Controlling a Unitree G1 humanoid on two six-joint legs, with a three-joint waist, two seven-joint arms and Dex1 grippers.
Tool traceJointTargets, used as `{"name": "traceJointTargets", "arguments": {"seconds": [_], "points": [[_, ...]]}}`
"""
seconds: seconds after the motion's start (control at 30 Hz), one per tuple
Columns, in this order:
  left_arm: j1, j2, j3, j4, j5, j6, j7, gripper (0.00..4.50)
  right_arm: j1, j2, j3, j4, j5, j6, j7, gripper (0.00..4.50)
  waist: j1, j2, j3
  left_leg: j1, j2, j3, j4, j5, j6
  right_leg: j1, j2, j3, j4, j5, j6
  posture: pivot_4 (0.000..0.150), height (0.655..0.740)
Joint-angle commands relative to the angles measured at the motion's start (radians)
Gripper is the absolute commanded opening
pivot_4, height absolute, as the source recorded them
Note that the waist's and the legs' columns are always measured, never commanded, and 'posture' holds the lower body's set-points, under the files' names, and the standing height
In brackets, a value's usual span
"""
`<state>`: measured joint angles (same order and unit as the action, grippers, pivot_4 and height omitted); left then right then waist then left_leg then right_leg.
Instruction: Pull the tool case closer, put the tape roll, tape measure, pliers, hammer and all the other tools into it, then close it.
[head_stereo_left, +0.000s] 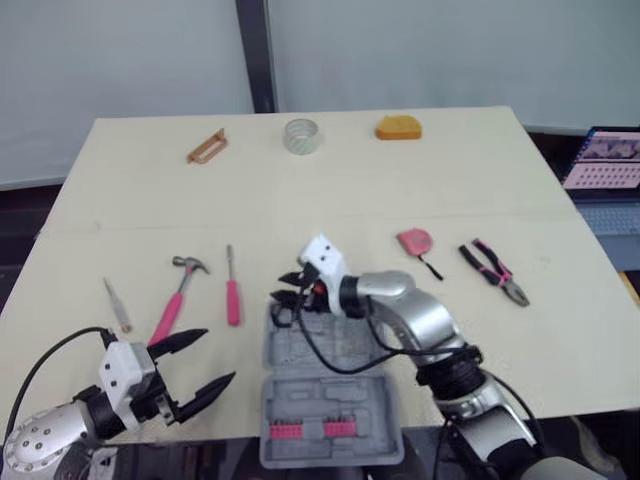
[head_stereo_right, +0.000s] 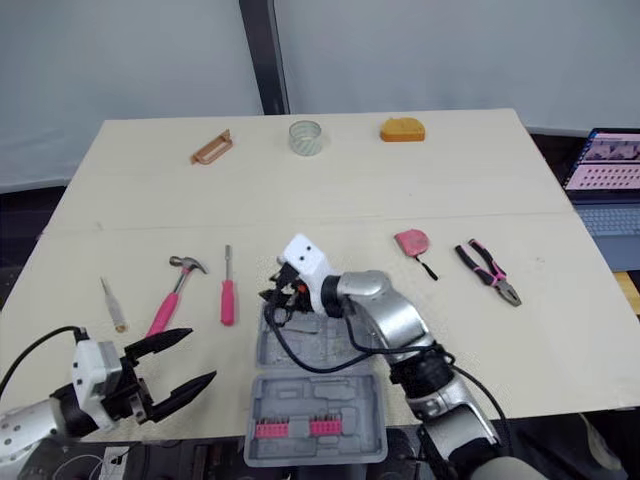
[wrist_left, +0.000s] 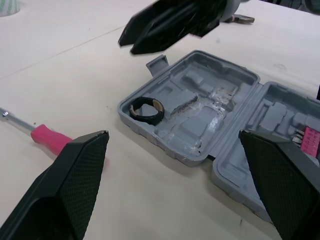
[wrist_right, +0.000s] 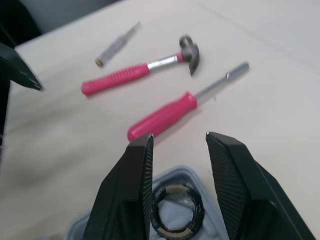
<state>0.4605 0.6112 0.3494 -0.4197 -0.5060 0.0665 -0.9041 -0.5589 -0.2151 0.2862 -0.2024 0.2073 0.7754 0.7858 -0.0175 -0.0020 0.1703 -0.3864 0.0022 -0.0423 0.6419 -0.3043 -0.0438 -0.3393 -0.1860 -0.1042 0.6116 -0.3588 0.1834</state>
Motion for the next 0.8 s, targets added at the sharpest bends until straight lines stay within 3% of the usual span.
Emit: {"name": "traceJointTargets", "arguments": {"seconds": [0.03, 0.3, 0.4, 0.53, 0.8], "points": [[-0.012, 0.016, 0.014, -0.006, -0.020, 0.003, -0.019, 4.50, 0.088, -0.142, -0.097, -0.157, 0.071, 0.051, 0.056, 1.80, 0.010, 0.000, 0.000, 0.000, 0.000, 0.000, 0.000, 0.000, 0.000, 0.000, 0.000, 0.000, -0.001, 0.000, 0.000, 0.150, 0.7400], [-0.005, 0.040, 0.019, 0.043, -0.036, 0.013, -0.094, 4.50, 0.434, -0.508, -0.337, -0.366, 0.209, 0.130, 0.154, 1.80, 0.018, 0.000, 0.001, 0.000, 0.002, 0.007, 0.001, -0.001, 0.001, 0.000, 0.000, 0.000, -0.005, 0.000, -0.001, 0.150, 0.7400], [0.001, 0.034, 0.034, 0.062, -0.036, 0.010, -0.100, 4.50, 0.562, -0.556, -0.429, -0.412, 0.255, 0.128, 0.160, 2.58, 0.029, -0.001, 0.001, 0.000, 0.002, 0.009, 0.002, -0.002, 0.002, 0.001, 0.000, 0.000, -0.006, 0.000, -0.002, 0.150, 0.7400], [0.020, 0.035, 0.056, 0.125, -0.011, -0.009, -0.110, 4.50, 0.699, -0.586, -0.478, -0.424, 0.266, 0.072, 0.164, 4.46, 0.038, -0.002, 0.000, 0.000, 0.002, 0.010, 0.005, -0.003, 0.003, 0.002, 0.000, 0.000, -0.007, 0.001, -0.004, 0.150, 0.7400], [0.074, 0.014, 0.079, 0.218, 0.023, -0.146, -0.166, 4.50, 0.904, -0.583, -0.513, -0.361, 0.149, -0.227, 0.162, 4.46, 0.043, -0.003, 0.000, 0.001, 0.002, 0.011, 0.005, -0.004, 0.004, 0.003, 0.000, 0.000, -0.009, 0.001, -0.004, 0.150, 0.7400]]}}
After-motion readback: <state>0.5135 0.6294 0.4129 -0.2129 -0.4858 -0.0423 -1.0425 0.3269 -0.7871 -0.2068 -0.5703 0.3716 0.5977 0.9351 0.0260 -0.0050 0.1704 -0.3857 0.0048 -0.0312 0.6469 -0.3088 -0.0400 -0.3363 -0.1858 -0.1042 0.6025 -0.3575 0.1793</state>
